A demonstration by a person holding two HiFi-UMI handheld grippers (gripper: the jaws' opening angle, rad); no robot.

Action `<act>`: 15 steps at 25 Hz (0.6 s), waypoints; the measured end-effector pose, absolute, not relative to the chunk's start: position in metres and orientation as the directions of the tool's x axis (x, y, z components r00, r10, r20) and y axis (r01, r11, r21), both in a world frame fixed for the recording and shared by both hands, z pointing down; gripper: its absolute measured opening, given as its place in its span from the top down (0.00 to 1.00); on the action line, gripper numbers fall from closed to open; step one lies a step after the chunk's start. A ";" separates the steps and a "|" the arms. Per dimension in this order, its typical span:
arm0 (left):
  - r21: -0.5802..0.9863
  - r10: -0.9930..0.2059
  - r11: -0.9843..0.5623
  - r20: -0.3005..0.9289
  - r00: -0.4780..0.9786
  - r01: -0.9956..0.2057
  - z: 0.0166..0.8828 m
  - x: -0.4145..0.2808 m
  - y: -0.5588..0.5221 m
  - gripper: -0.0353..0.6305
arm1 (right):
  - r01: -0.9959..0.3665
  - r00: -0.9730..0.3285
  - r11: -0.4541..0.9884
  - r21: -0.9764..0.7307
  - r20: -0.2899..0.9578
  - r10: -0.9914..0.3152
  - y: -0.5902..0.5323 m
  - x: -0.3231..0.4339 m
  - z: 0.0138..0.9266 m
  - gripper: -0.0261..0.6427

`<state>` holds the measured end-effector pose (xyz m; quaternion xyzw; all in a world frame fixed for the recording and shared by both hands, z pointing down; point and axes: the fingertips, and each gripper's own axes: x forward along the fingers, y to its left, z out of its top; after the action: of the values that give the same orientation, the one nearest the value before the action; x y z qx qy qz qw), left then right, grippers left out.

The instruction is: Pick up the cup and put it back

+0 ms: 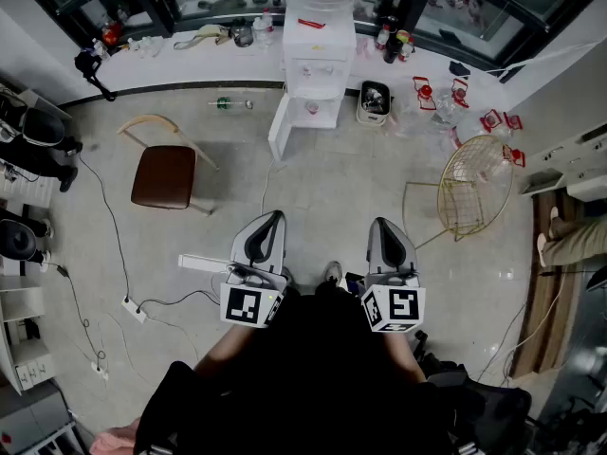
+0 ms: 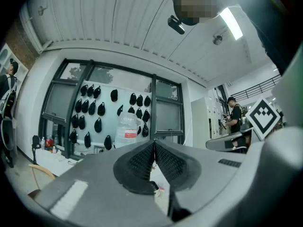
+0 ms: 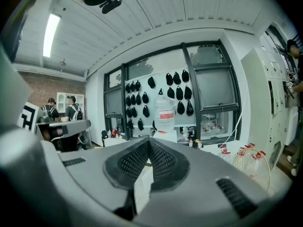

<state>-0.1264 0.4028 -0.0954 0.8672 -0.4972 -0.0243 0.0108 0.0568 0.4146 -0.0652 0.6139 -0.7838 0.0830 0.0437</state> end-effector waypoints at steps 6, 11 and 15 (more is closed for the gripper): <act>0.047 -0.861 -0.508 -0.015 0.508 -0.860 -0.092 -0.124 0.409 0.94 | -0.969 -0.242 0.231 -0.083 0.166 -0.956 0.418 0.058 -0.066 0.97; 0.055 -0.853 -0.522 -0.028 0.521 -0.851 -0.094 -0.122 0.412 0.94 | -0.970 -0.238 0.227 -0.083 0.164 -0.957 0.420 0.060 -0.067 0.97; 0.059 -0.848 -0.529 -0.052 0.527 -0.846 -0.098 -0.119 0.410 0.89 | -0.969 -0.241 0.230 -0.087 0.162 -0.957 0.418 0.062 -0.067 0.97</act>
<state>-0.1186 0.4102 -0.0979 0.8737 -0.4849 -0.0369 0.0133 0.0616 0.4181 -0.0673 0.6149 -0.7832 0.0845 0.0369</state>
